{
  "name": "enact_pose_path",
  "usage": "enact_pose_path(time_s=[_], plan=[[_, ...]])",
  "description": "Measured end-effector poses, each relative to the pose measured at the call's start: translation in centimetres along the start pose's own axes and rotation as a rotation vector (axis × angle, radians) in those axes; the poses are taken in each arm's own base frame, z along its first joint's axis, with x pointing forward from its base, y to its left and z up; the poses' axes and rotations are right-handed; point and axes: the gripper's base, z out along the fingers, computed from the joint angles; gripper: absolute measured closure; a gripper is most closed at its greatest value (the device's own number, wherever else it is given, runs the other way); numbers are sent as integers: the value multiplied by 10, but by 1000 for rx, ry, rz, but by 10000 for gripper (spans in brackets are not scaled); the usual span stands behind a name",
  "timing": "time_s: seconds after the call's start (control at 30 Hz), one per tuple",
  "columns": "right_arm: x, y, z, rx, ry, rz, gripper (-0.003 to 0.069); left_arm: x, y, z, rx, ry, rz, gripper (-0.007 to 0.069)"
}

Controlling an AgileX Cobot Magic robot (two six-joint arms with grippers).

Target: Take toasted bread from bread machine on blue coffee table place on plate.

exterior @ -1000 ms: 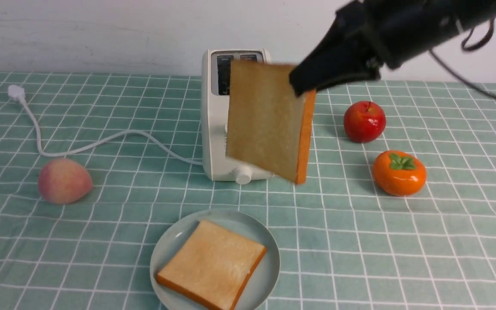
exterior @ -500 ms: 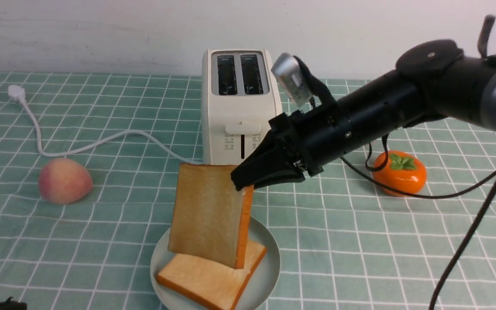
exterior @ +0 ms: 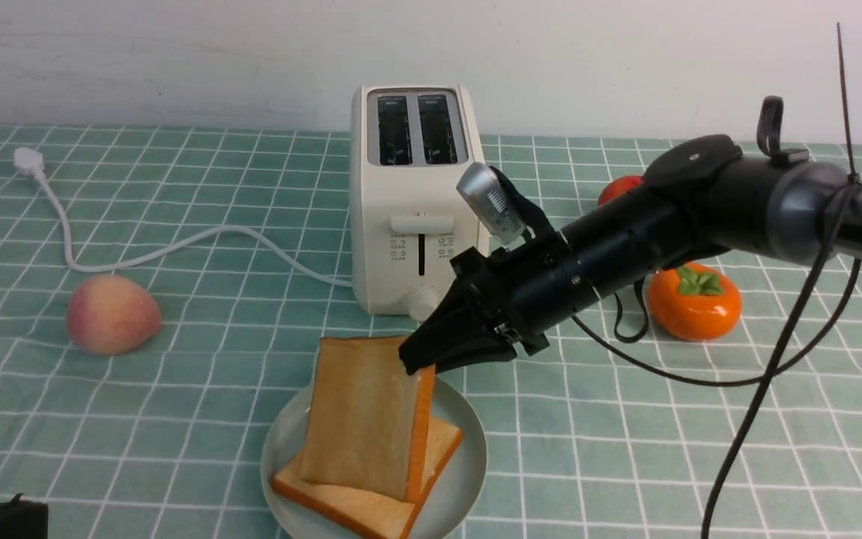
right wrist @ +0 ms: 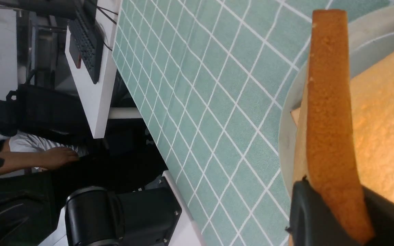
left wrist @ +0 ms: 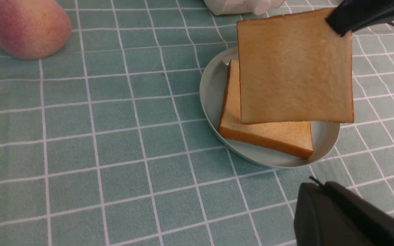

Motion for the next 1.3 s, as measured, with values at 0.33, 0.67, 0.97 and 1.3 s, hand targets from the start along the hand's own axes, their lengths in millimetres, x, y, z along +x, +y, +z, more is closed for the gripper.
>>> enact_pose_path(time_s=[0.33, 0.67, 0.97, 1.3], plan=[[-8, -6, -17, 174, 37, 124, 221, 0, 0, 0, 0, -3, 0, 638], [4, 96, -111, 540, -110, -112, 215, -5, 0, 0, 2, -56, 0, 638], [129, 240, -230, 813, -604, -259, 580, -12, 0, -1, 5, -136, -1, 638], [290, 204, -232, 789, -1146, -517, 664, -17, -3, -2, 42, -185, -45, 638]])
